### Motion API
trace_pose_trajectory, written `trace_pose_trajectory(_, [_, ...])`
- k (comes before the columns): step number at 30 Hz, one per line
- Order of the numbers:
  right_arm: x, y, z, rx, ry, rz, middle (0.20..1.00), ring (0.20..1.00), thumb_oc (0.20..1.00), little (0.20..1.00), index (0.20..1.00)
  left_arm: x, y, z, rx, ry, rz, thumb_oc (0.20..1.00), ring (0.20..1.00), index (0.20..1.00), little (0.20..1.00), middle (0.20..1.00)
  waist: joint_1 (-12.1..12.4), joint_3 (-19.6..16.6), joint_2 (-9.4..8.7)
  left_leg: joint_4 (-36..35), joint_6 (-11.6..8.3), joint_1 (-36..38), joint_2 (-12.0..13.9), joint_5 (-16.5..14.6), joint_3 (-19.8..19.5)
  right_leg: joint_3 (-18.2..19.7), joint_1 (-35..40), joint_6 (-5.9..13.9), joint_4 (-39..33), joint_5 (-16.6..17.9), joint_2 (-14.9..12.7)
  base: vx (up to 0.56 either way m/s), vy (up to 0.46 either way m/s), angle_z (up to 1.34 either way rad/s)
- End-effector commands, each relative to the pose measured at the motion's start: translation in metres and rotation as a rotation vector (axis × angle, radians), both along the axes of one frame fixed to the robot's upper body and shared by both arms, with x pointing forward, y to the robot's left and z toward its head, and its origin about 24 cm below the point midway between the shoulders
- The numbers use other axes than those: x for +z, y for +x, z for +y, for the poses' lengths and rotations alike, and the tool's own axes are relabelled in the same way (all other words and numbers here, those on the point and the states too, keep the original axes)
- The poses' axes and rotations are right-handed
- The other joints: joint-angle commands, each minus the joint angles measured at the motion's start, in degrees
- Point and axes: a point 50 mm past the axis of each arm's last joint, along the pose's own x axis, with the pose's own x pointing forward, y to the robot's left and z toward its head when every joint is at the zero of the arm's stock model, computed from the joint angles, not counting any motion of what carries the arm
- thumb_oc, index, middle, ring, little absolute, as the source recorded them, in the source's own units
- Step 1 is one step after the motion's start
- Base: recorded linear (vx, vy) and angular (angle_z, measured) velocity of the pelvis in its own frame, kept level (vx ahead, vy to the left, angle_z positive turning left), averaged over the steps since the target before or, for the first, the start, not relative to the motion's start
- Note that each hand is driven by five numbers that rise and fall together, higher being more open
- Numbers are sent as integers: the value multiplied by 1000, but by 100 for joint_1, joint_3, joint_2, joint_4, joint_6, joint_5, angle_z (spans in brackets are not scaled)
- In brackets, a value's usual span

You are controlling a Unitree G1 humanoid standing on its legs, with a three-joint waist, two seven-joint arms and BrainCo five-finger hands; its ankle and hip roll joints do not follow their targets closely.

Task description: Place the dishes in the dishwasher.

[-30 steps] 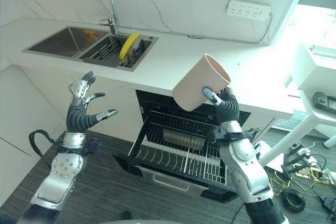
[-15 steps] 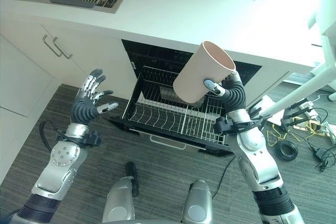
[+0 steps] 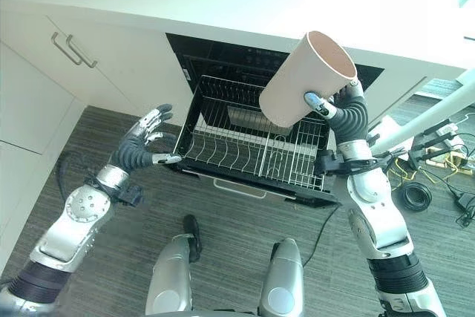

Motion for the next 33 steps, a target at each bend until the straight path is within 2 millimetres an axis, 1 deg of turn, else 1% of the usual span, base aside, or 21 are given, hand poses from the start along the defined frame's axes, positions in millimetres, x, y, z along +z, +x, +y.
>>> trace_pose_trajectory(1, [35, -4, -3, 5, 23, -173, 200, 200, 200, 200, 200, 18, -1, -7, -7, 152, -97, 1000, 1000, 1000, 1000, 1000, -113, -361, -40, 643, -216, 474, 411, -1066, -807, 160, -258, 156, -1027, 1403, -238, 34, 43, 0])
trace_pose_trajectory(4, [39, -2, -4, 8, 13, -168, 200, 200, 200, 200, 200, 28, 6, 5, 73, 323, -130, 1000, 1000, 1000, 1000, 1000, -165, -385, 12, 569, -228, 508, 424, -1025, -771, 188, -275, 154, -1034, 1398, -236, 21, 45, 4])
trace_pose_trajectory(6, [40, -1, -4, 11, 9, -169, 200, 200, 200, 200, 200, 32, 8, 8, 92, 362, -138, 1000, 1000, 1000, 1000, 1000, -186, -385, 23, 541, -236, 522, 427, -1007, -755, 200, -281, 152, -1032, 1397, -236, 8, 50, 0])
trace_pose_trajectory(8, [43, 1, -3, 16, -3, -173, 200, 200, 200, 200, 200, 41, 15, 11, 130, 425, -155, 1000, 1000, 1000, 1000, 1000, -229, -390, 52, 475, -241, 592, 422, -990, -713, 214, -257, 138, -1050, 1391, -238, 14, 67, 1])
trace_pose_trajectory(9, [44, 2, -2, 20, -8, -172, 200, 200, 200, 200, 200, 43, 19, 12, 140, 443, -136, 1000, 1000, 1000, 1000, 1000, -257, -401, 59, 460, -247, 616, 422, -985, -703, 217, -250, 139, -1047, 1391, -238, 17, 59, 2])
trace_pose_trajectory(10, [45, 3, -2, 21, -11, -173, 200, 200, 200, 200, 200, 44, 24, 13, 144, 469, -103, 1000, 1000, 1000, 1000, 1000, -270, -395, 65, 447, -252, 637, 426, -977, -694, 218, -242, 139, -1040, 1390, -245, 27, 67, 3])
trace_pose_trajectory(11, [46, 5, -1, 29, -18, -169, 200, 200, 200, 200, 200, 45, 29, 13, 160, 551, -83, 1000, 1000, 1000, 1000, 1000, -308, -412, 80, 418, -269, 677, 440, -959, -676, 209, -221, 146, -1054, 1400, -259, 31, 61, 3])
trace_pose_trajectory(13, [49, 6, -3, 30, -24, -165, 200, 200, 200, 200, 200, 45, 35, 13, 160, 616, -33, 1000, 1000, 1000, 1000, 1000, -330, -434, 94, 361, -270, 743, 434, -937, -653, 195, -178, 151, -1082, 1406, -273, 39, 44, 1])
trace_pose_trajectory(14, [49, 6, -2, 32, -28, -164, 200, 200, 200, 200, 200, 42, 39, 11, 158, 665, -9, 1000, 1000, 1000, 1000, 1000, -354, -445, 100, 340, -284, 771, 437, -925, -649, 192, -165, 163, -1088, 1416, -288, 36, 21, -2])
trace_pose_trajectory(16, [50, 7, -2, 35, -28, -163, 200, 200, 200, 200, 200, 36, 44, 9, 148, 694, 46, 1000, 1000, 1000, 1000, 1000, -381, -459, 96, 296, -294, 809, 453, -893, -633, 182, -139, 178, -1111, 1436, -295, 0, 0, 0])
trace_pose_trajectory(17, [50, 8, 0, 38, -27, -162, 200, 200, 200, 200, 200, 30, 47, 9, 150, 726, 88, 1000, 1000, 1000, 1000, 1000, -400, -465, 101, 270, -301, 835, 466, -880, -618, 183, -120, 182, -1131, 1441, -291, 35, 28, -2])
trace_pose_trajectory(18, [49, 10, 3, 46, -29, -160, 200, 200, 200, 200, 200, 18, 51, 8, 151, 743, 145, 1000, 1000, 1000, 1000, 1000, -438, -479, 115, 244, -307, 871, 479, -866, -589, 192, -99, 185, -1145, 1448, -279, 39, 35, -2])
trace_pose_trajectory(20, [49, 12, 6, 56, -32, -157, 200, 200, 200, 200, 200, 5, 55, 7, 155, 759, 201, 1000, 1000, 1000, 1000, 1000, -477, -490, 125, 217, -313, 916, 493, -852, -546, 202, -65, 181, -1175, 1454, -262, 48, 40, 0])
trace_pose_trajectory(21, [49, 13, 8, 67, -35, -153, 200, 200, 200, 200, 200, -9, 58, 7, 168, 770, 245, 1000, 1000, 1000, 1000, 1000, -514, -504, 131, 195, -324, 953, 504, -838, -511, 217, -43, 183, -1196, 1462, -251, 58, 44, -4])
trace_pose_trajectory(24, [50, 14, 10, 85, -42, -139, 200, 200, 200, 200, 200, -34, 61, 7, 168, 761, 344, 1000, 1000, 1000, 1000, 1000, -566, -534, 137, 167, -338, 1019, 524, -822, -439, 233, 3, 180, -1238, 1474, -236, 58, 35, -11])
trace_pose_trajectory(27, [50, 16, 13, 102, -52, -130, 200, 200, 200, 200, 200, -62, 60, 5, 158, 784, 442, 1000, 1000, 1000, 1000, 1000, -613, -544, 141, 188, -360, 1027, 540, -816, -400, 263, 7, 175, -1248, 1488, -225, 39, 31, -6])
trace_pose_trajectory(30, [51, 16, 15, 112, -57, -128, 200, 200, 200, 200, 200, -82, 56, 3, 136, 796, 503, 1000, 1000, 1000, 1000, 1000, -639, -542, 136, 217, -367, 1014, 555, -818, -380, 284, -2, 170, -1238, 1489, -222, 16, 12, -4])
trace_pose_trajectory(31, [51, 16, 15, 116, -57, -128, 200, 200, 200, 200, 200, -88, 55, 1, 117, 792, 522, 1000, 1000, 1000, 1000, 1000, -651, -537, 129, 226, -371, 1012, 565, -817, -372, 291, 0, 171, -1240, 1491, -221, 0, -4, -5])
trace_pose_trajectory(32, [51, 16, 17, 120, -59, -131, 200, 200, 200, 200, 200, -98, 50, -6, 76, 738, 565, 1000, 1000, 1000, 1000, 1000, -655, -522, 126, 253, -377, 981, 582, -820, -360, 295, -9, 167, -1249, 1497, -219, -4, -5, -5])
trace_pose_trajectory(33, [51, 16, 17, 120, -59, -131, 200, 200, 200, 200, 200, -98, 50, -6, 76, 738, 565, 1000, 1000, 1000, 1000, 1000, -655, -523, 127, 253, -377, 980, 583, -820, -360, 294, -10, 167, -1249, 1498, -218, -6, -4, -6])
